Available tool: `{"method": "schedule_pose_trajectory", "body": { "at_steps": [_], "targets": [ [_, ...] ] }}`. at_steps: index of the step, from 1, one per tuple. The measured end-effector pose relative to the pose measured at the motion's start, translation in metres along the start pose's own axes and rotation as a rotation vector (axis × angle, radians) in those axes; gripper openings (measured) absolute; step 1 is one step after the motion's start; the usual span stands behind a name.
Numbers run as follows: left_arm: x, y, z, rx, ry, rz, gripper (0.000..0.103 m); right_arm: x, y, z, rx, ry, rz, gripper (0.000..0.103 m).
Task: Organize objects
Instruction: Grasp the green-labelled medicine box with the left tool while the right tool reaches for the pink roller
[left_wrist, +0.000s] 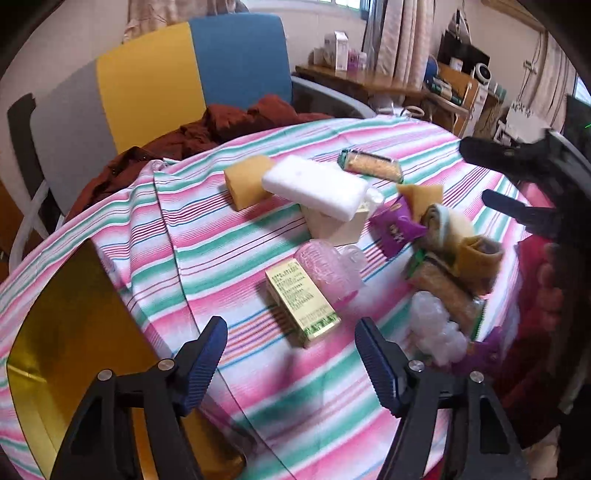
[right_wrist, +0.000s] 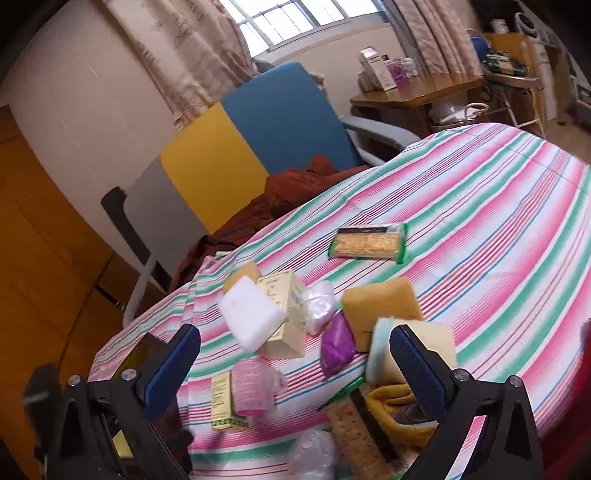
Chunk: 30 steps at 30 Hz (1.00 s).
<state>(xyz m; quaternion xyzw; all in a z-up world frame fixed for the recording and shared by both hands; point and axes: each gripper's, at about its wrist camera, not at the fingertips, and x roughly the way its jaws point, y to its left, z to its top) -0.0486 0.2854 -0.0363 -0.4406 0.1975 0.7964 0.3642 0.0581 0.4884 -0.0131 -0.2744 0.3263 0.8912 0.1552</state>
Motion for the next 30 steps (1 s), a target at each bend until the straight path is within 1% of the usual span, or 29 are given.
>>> {"method": "schedule_pose_trajectory", "body": {
  "at_steps": [1,3,5,6,9,10,11,12,14,16,18,19,20,25,29,30],
  "targets": [
    [0.005,-0.001,0.002,0.009,0.009,-0.007,0.073,0.001,0.002,-0.001,-0.008,0.004,0.006,0.103],
    [0.017,-0.002,0.006,0.014,0.037,0.002,0.072,0.003,0.008,-0.003,-0.038,0.016,0.015,0.103],
    [0.030,-0.002,0.007,-0.016,0.075,-0.028,0.072,0.004,0.015,-0.005,-0.072,0.024,0.022,0.103],
    [0.034,-0.003,0.007,-0.029,0.082,-0.033,0.072,0.005,0.018,-0.006,-0.091,0.028,0.024,0.103],
    [0.046,-0.003,0.010,-0.060,0.094,-0.024,0.072,0.010,0.028,-0.011,-0.145,0.051,0.027,0.103],
    [0.049,-0.004,0.009,-0.069,0.097,-0.019,0.067,0.011,0.029,-0.012,-0.153,0.057,0.027,0.103],
    [0.051,-0.005,0.008,-0.070,0.099,-0.028,0.063,0.012,0.031,-0.013,-0.162,0.063,0.024,0.103],
    [0.053,-0.006,0.006,-0.064,0.100,-0.041,0.056,0.013,0.032,-0.013,-0.168,0.068,0.020,0.103],
    [0.051,-0.013,-0.001,-0.037,0.082,-0.061,0.053,0.016,0.031,-0.014,-0.170,0.078,0.012,0.103],
    [0.047,-0.017,-0.007,-0.022,0.058,-0.072,0.042,0.018,0.030,-0.015,-0.166,0.087,0.002,0.103],
    [0.041,-0.020,-0.013,-0.019,0.034,-0.078,0.041,0.020,0.029,-0.016,-0.164,0.096,-0.011,0.103],
    [0.037,-0.020,-0.016,-0.025,0.022,-0.092,0.041,0.022,0.029,-0.017,-0.165,0.106,-0.019,0.103],
    [0.035,-0.021,-0.019,-0.006,0.017,-0.116,0.041,0.023,0.029,-0.017,-0.166,0.113,-0.023,0.103],
    [0.026,-0.026,-0.041,-0.013,0.019,-0.154,0.038,0.031,0.034,-0.021,-0.199,0.158,-0.024,0.103],
    [0.016,-0.026,-0.056,-0.024,0.024,-0.167,0.038,0.044,0.049,-0.027,-0.274,0.217,-0.018,0.103],
    [0.015,-0.025,-0.055,-0.021,0.020,-0.162,0.038,0.048,0.054,-0.029,-0.297,0.234,-0.021,0.103]
  ]
}}
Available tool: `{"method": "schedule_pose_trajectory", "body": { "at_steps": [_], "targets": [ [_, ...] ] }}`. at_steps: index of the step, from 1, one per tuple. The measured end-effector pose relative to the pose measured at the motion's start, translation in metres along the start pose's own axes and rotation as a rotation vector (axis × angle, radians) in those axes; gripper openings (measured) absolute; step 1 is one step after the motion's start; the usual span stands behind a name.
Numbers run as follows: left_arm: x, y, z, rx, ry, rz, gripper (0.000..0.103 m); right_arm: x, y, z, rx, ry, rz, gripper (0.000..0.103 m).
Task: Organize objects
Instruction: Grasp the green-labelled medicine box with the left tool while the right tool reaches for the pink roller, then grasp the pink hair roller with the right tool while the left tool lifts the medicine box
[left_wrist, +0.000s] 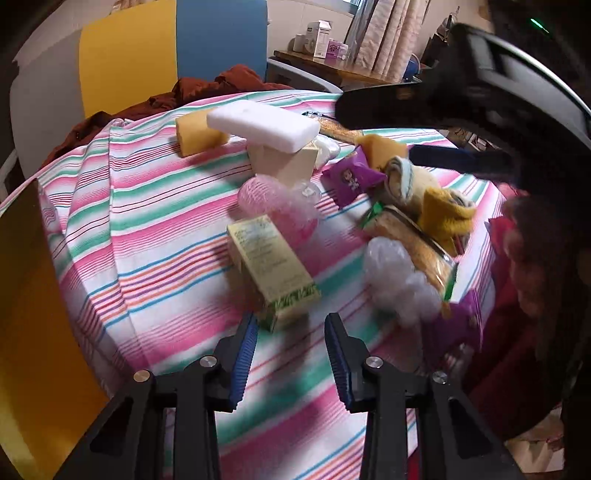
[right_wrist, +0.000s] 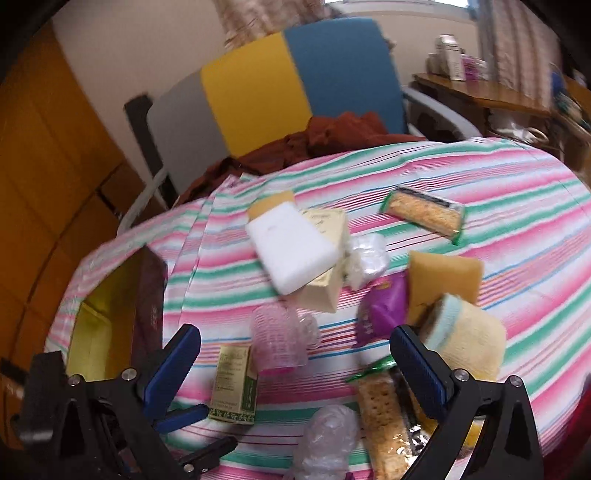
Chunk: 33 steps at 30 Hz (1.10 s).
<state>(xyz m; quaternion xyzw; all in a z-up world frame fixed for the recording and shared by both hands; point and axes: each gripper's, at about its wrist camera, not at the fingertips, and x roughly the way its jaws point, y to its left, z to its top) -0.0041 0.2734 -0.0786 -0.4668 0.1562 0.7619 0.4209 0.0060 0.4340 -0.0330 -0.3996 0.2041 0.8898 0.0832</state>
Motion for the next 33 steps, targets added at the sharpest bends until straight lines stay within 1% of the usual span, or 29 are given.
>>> {"method": "schedule_pose_trajectory", "body": {
  "at_steps": [5,7,9,10,14,15,16,17,18,21,23,27,29,31,33],
  "targets": [
    [-0.008,0.005,-0.003,-0.015,-0.030,-0.007,0.038,0.023,0.018,0.004,-0.101,0.070,-0.030,0.102],
    [-0.009,0.003,-0.003,-0.013,-0.033,-0.009,0.039,0.034,0.020,0.006,-0.119,0.106,-0.036,0.095],
    [-0.010,0.002,-0.005,-0.013,-0.038,-0.015,0.039,0.049,0.024,0.006,-0.131,0.154,-0.035,0.093],
    [-0.010,0.001,-0.006,-0.014,-0.036,-0.015,0.040,0.059,0.025,0.006,-0.138,0.178,-0.051,0.093],
    [-0.009,0.001,-0.012,-0.021,-0.029,-0.014,0.040,0.081,0.028,0.005,-0.165,0.231,-0.075,0.091],
    [-0.008,0.001,-0.013,-0.025,-0.028,-0.013,0.040,0.084,0.028,0.006,-0.170,0.234,-0.084,0.084],
    [-0.008,0.002,-0.013,-0.030,-0.025,-0.011,0.040,0.087,0.027,0.005,-0.176,0.241,-0.100,0.069],
    [-0.008,0.003,-0.013,-0.035,-0.024,-0.011,0.040,0.089,0.025,0.005,-0.170,0.254,-0.106,0.063],
    [-0.008,0.003,-0.014,-0.038,-0.025,-0.010,0.040,0.091,0.021,0.004,-0.159,0.269,-0.104,0.062],
    [-0.013,0.001,-0.013,-0.034,-0.045,-0.015,0.040,0.082,0.019,0.004,-0.167,0.251,-0.091,0.061],
    [-0.015,0.000,-0.011,-0.033,-0.052,-0.021,0.041,0.072,0.019,0.004,-0.162,0.230,-0.067,0.061],
    [-0.018,-0.003,0.001,-0.035,-0.060,-0.017,0.046,0.051,0.013,0.007,-0.121,0.179,-0.014,0.061],
    [-0.015,-0.006,0.008,-0.031,-0.059,0.015,0.047,0.043,0.007,0.010,-0.087,0.161,0.015,0.061],
    [-0.011,-0.005,0.013,-0.043,-0.043,0.006,0.047,0.037,0.002,0.011,-0.058,0.149,0.037,0.061],
    [-0.005,-0.003,0.018,-0.050,-0.035,0.034,0.047,0.037,0.004,0.013,-0.052,0.143,0.047,0.061]
  ]
}}
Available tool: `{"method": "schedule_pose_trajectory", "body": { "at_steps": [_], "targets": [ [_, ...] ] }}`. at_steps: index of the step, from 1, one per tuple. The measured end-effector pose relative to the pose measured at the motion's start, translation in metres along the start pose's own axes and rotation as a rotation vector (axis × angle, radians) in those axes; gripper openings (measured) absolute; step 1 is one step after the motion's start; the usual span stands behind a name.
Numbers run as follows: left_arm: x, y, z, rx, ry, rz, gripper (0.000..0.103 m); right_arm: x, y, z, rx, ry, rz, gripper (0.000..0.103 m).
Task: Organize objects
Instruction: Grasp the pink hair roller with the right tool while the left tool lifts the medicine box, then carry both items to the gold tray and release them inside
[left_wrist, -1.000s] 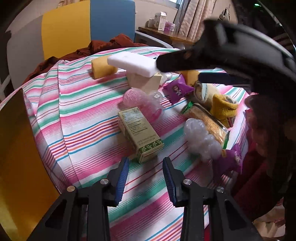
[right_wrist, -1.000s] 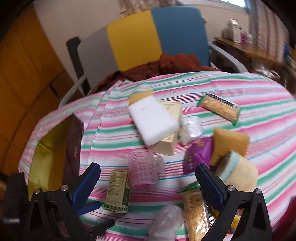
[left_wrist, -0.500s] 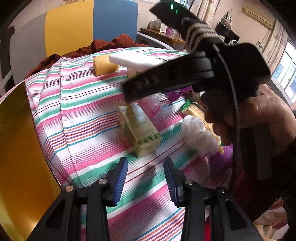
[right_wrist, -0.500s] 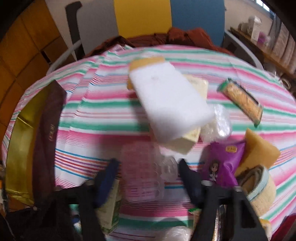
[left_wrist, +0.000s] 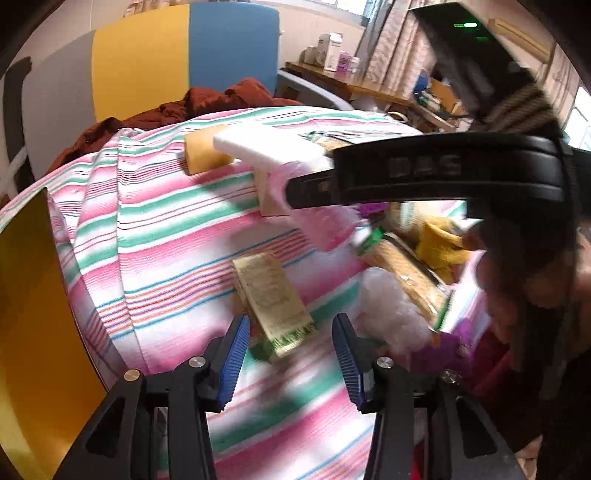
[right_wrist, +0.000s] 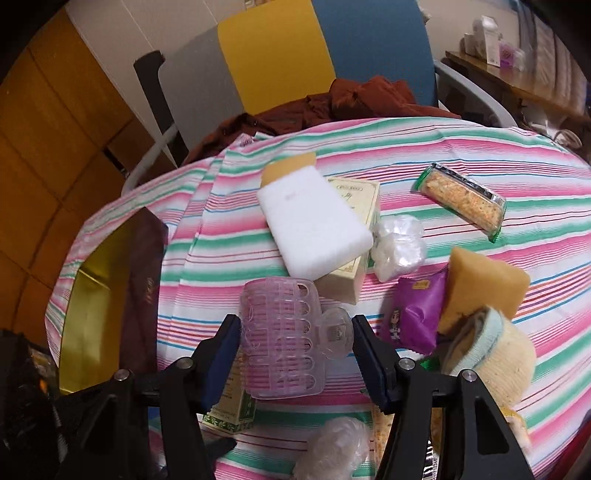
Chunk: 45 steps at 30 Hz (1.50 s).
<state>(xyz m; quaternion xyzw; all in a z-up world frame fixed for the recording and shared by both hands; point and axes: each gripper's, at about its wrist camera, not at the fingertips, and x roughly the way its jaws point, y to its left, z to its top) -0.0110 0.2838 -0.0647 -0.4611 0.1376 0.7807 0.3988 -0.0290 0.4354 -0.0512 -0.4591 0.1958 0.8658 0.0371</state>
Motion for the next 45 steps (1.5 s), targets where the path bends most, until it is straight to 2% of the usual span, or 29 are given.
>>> {"method": "schedule_pose_trajectory", "body": {
  "at_steps": [4,6,8,10,12,16,18,20,22,23,26,30,36,42,45],
  "targets": [
    [0.012,0.003,0.006,-0.031,0.029,0.029,0.048,-0.009,0.011,0.000,-0.040,-0.033,0.089,0.061],
    [0.019,0.005,0.011,-0.053,0.039,0.012,0.049,-0.011,0.017,-0.001,-0.071,-0.045,0.123,0.061],
    [0.021,0.008,0.016,-0.078,0.024,0.008,0.049,-0.013,0.016,0.000,-0.067,-0.063,0.107,0.061],
    [0.027,0.010,0.019,-0.088,0.039,0.017,0.049,-0.019,0.008,0.002,-0.027,-0.095,0.093,0.061],
    [0.030,0.012,0.018,-0.113,0.053,-0.007,0.049,-0.023,-0.001,0.003,0.018,-0.125,0.060,0.061],
    [0.027,0.006,0.018,-0.077,0.034,0.008,0.049,-0.031,-0.019,0.007,0.109,-0.171,0.021,0.061],
    [0.032,0.006,0.019,-0.071,0.033,0.012,0.049,-0.038,-0.018,0.008,0.109,-0.211,0.038,0.061],
    [0.040,0.004,0.020,-0.046,0.041,0.048,0.048,-0.047,-0.018,0.010,0.104,-0.260,0.087,0.061],
    [0.049,0.008,0.023,-0.052,0.058,0.046,0.030,-0.057,-0.016,0.010,0.093,-0.313,0.142,0.062],
    [0.051,0.010,0.022,-0.052,0.064,0.048,0.030,-0.059,-0.015,0.010,0.087,-0.322,0.156,0.061],
    [0.043,0.010,0.016,-0.054,0.043,0.049,0.030,-0.056,-0.013,0.010,0.084,-0.312,0.161,0.062],
    [0.014,0.005,0.012,-0.037,-0.028,0.044,0.030,-0.057,-0.009,0.008,0.072,-0.311,0.157,0.061],
    [-0.035,0.023,0.010,-0.067,-0.108,0.029,0.030,-0.048,0.011,0.006,-0.029,-0.265,0.161,0.061],
    [-0.085,0.075,-0.011,-0.191,-0.184,0.105,0.030,-0.032,0.041,-0.004,-0.142,-0.193,0.143,0.062],
    [-0.100,0.104,-0.024,-0.242,-0.210,0.169,0.030,-0.030,0.057,-0.009,-0.169,-0.170,0.163,0.062]
  ]
}}
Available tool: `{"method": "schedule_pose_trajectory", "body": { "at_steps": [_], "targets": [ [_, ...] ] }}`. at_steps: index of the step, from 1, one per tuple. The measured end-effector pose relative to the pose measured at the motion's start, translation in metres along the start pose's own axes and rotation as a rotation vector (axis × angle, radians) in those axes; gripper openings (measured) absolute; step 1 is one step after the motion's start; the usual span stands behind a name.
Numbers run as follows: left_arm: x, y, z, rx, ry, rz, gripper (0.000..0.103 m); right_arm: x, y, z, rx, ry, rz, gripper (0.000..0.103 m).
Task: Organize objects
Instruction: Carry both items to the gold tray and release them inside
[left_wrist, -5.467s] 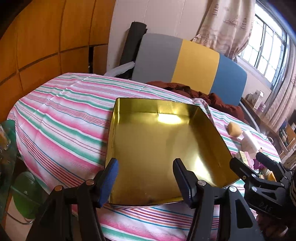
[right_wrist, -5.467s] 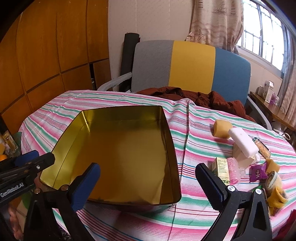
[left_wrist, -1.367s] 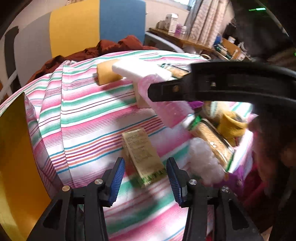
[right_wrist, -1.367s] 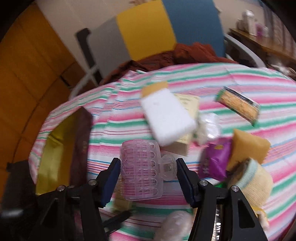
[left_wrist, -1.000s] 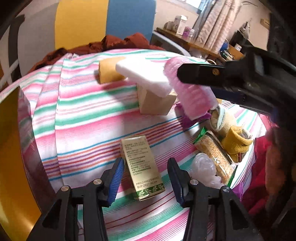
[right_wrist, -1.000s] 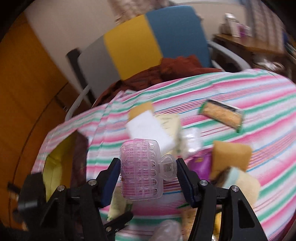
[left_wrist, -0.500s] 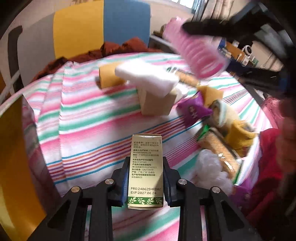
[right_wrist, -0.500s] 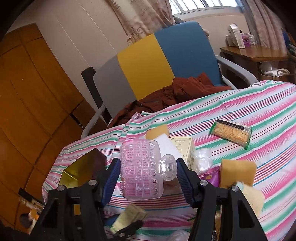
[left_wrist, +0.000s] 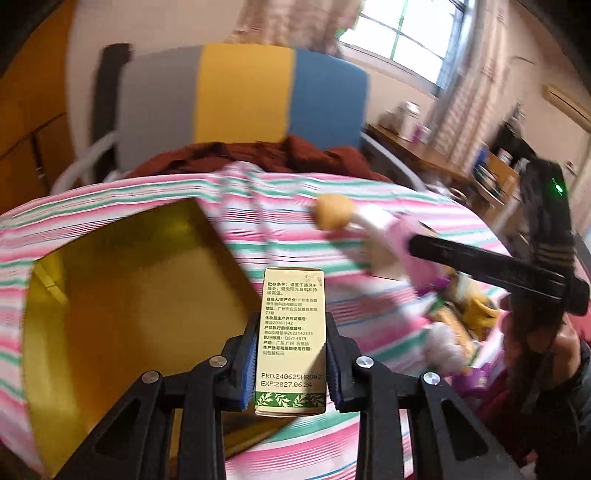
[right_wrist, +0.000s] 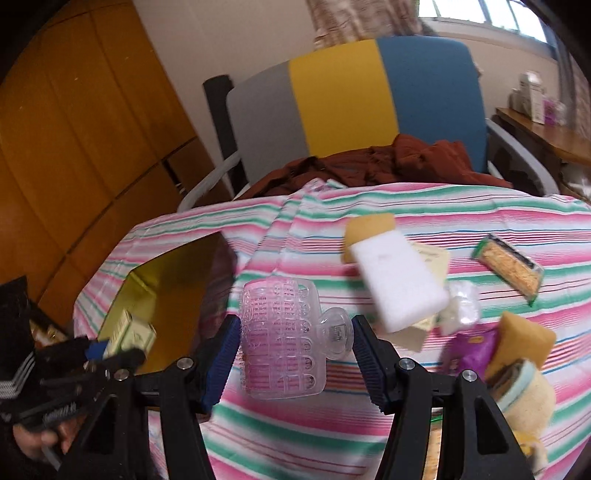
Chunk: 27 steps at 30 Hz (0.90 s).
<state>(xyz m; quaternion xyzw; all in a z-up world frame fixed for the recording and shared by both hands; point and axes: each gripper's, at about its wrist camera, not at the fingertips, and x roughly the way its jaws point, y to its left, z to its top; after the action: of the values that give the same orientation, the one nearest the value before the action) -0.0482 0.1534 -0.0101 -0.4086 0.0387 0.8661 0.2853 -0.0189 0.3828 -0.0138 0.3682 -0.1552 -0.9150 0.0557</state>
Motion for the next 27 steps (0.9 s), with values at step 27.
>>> {"method": "schedule_pose_trajectory", "body": {
  "at_steps": [27],
  "targets": [
    [-0.050,0.159,-0.060,-0.353,-0.041,0.303,0.051,0.071,0.195,-0.047,-0.196,0.202,0.189,0.091]
  ]
}}
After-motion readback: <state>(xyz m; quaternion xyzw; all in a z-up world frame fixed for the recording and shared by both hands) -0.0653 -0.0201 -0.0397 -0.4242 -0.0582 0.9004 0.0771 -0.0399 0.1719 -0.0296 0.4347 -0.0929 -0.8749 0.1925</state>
